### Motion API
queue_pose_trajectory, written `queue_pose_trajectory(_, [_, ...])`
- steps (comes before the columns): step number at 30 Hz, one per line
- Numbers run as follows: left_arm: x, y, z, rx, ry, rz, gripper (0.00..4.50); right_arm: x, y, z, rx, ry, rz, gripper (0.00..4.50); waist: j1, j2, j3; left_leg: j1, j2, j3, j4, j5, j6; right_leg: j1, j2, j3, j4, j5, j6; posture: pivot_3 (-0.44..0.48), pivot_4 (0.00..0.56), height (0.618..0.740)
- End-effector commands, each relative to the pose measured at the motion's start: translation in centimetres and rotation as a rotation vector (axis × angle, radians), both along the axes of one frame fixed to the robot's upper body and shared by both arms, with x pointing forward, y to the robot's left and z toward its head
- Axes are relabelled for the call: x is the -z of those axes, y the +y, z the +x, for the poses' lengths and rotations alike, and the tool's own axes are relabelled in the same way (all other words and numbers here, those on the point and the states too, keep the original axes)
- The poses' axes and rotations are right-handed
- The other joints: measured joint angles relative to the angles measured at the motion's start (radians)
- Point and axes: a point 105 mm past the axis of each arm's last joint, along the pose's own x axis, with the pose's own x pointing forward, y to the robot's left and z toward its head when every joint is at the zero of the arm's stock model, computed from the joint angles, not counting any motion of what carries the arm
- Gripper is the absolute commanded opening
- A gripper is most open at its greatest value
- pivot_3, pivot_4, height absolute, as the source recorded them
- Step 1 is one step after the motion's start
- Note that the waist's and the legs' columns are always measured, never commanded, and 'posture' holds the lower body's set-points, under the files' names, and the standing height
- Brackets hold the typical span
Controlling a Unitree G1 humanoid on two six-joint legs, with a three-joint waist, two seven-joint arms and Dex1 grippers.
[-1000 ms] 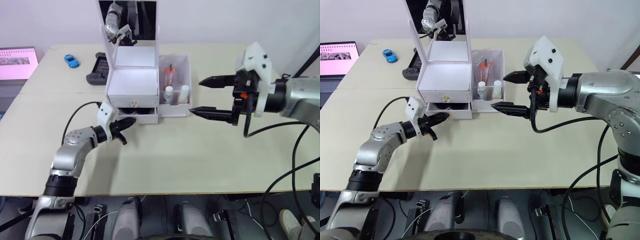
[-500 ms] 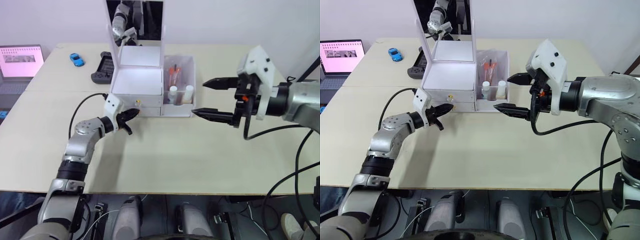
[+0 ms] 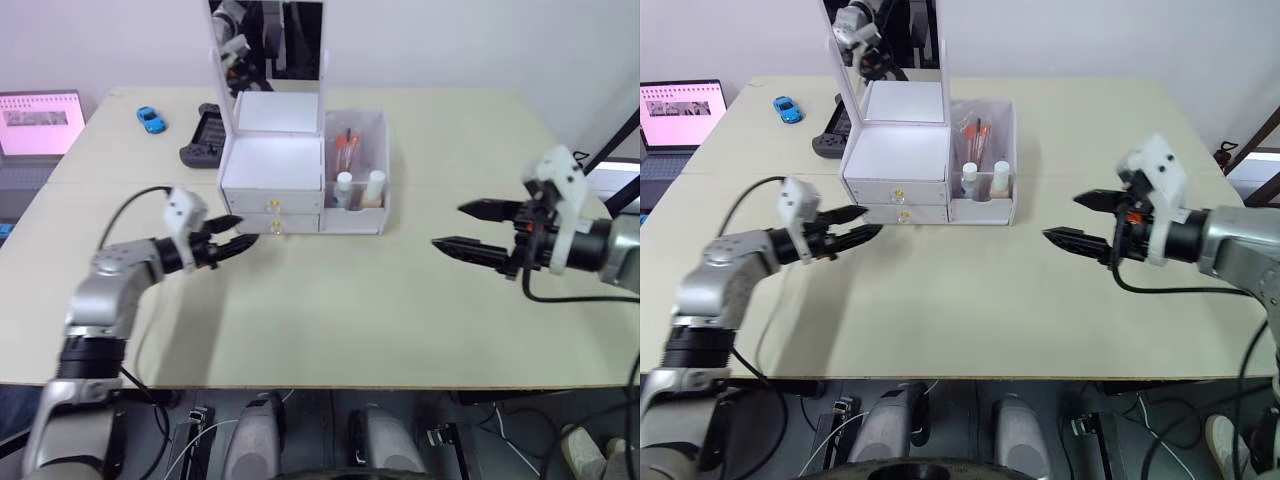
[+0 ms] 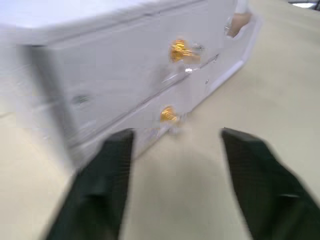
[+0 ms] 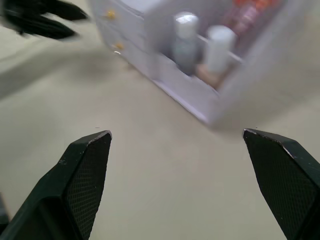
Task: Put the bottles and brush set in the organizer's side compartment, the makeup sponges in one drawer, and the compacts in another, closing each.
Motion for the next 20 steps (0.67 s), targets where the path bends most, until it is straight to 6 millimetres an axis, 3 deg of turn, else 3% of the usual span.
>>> queue_pose_trajectory(1, [-1.1, 2.9, -0.4, -0.057, -0.029, 0.081, 4.48, -1.4, -4.4, 0.3, 0.149, -0.180, -0.005, 4.50, -0.001, 0.001, 0.000, 0.000, 0.000, 0.001, 0.000, 0.000, 0.000, 0.000, -0.001, 0.000, 0.000, 0.000, 0.000, 0.000, 0.150, 0.740])
queue_pose_trajectory(4, [-1.5, 6.5, 0.1, -0.164, -0.045, 0.190, 4.48, 0.7, -8.8, -0.4, 0.276, -0.216, 0.001, 4.50, 0.001, 0.001, -0.001, 0.001, -0.001, 0.001, 0.000, 0.000, 0.000, 0.002, 0.000, 0.001, -0.001, 0.000, 0.000, 0.000, 0.150, 0.740])
queue_pose_trajectory(7, [-2.1, 9.2, 0.3, -0.255, -0.068, 0.184, 4.48, 2.2, -9.5, -1.1, 0.275, -0.204, -0.003, 4.50, -0.001, 0.001, 0.000, 0.001, -0.001, 0.002, 0.000, 0.000, 0.000, 0.002, 0.000, 0.000, -0.003, 0.000, 0.000, 0.000, 0.150, 0.740])
queue_pose_trajectory(11, [-1.8, 11.9, -0.9, -0.300, -0.070, 0.228, 4.48, 3.3, -10.0, -1.6, 0.295, -0.230, 0.020, 4.50, -0.016, 0.001, 0.000, 0.002, 0.000, 0.002, -0.002, 0.000, 0.000, 0.001, 0.000, 0.000, -0.003, 0.000, 0.000, 0.000, 0.150, 0.740])
queue_pose_trajectory(17, [-2.1, 12.8, 0.0, -0.413, -0.138, 0.282, 4.48, 3.1, -9.0, -0.5, 0.277, -0.304, 0.032, 4.50, -0.023, 0.001, 0.000, 0.002, 0.000, 0.002, -0.003, 0.000, 0.000, 0.002, 0.000, 0.000, -0.002, 0.000, 0.000, 0.000, 0.150, 0.740])
queue_pose_trajectory(20, [-2.1, 12.1, -0.2, -0.364, -0.115, 0.259, 4.48, 2.9, -8.4, 0.0, 0.254, -0.327, 0.022, 4.50, -0.023, 0.001, 0.000, 0.002, 0.000, 0.002, -0.002, 0.000, 0.000, 0.002, 0.000, 0.000, -0.002, 0.000, 0.000, 0.000, 0.150, 0.740])
